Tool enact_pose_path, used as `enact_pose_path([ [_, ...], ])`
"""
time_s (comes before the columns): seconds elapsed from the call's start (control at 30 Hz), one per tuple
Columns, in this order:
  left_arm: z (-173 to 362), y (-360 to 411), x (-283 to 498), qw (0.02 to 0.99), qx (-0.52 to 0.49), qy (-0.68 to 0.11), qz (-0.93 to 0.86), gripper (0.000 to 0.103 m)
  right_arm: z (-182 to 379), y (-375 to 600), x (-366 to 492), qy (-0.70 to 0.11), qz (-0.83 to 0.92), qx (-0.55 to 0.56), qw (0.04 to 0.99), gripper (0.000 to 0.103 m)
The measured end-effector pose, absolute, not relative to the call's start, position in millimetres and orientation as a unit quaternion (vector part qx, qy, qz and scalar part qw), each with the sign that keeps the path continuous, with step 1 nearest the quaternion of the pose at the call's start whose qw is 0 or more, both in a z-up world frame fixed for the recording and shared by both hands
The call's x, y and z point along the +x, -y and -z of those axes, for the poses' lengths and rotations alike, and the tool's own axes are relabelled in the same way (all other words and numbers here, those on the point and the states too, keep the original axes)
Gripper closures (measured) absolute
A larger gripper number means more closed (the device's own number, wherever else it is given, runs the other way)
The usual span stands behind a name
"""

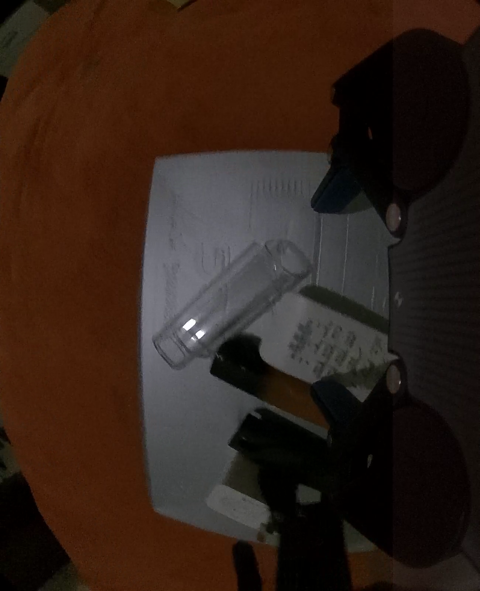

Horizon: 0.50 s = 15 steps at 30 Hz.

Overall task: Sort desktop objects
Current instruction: 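Grasp the white charger plug with the left tool while the right tool approaches the remote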

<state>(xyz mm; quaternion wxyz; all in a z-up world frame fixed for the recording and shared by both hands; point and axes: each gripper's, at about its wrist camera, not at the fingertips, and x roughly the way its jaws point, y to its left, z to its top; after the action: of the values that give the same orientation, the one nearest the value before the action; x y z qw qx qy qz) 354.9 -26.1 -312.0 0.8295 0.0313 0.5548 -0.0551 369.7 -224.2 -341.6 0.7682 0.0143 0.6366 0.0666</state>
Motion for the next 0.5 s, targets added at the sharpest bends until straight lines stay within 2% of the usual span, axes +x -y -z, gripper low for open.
enact_pose_path([
  [0.07,311.9,22.8,356.9,0.836,0.011,-0.545,0.069,0.022,343.7,216.4,367.2,-0.636,-0.072,0.005,0.768,0.011],
  [0.13,310.6,21.8,355.3,0.839,0.012,-0.539,0.076,0.029,343.0,211.4,364.0,-0.634,-0.073,-0.003,0.77,0.018],
  [0.23,313.1,21.5,352.3,0.833,0.022,-0.542,0.107,0.055,338.8,208.1,362.2,-0.64,-0.078,-0.015,0.764,0.038],
  [0.27,315.9,23.1,351.8,0.829,0.028,-0.546,0.118,0.07,337.1,208.5,361.9,-0.642,-0.077,-0.024,0.762,0.045],
  [0.3,318.4,25.4,350.4,0.824,0.044,-0.551,0.123,0.075,335.8,209.5,362.0,-0.644,-0.075,-0.032,0.761,0.046],
  [0.43,318.2,27.4,346.7,0.822,0.08,-0.549,0.129,0.076,333.4,222.5,362.8,-0.646,-0.08,-0.028,0.759,0.06],
  [0.5,315.4,22.9,347.8,0.82,0.072,-0.553,0.128,0.077,333.4,230.2,364.0,-0.646,-0.079,-0.014,0.759,0.06],
])
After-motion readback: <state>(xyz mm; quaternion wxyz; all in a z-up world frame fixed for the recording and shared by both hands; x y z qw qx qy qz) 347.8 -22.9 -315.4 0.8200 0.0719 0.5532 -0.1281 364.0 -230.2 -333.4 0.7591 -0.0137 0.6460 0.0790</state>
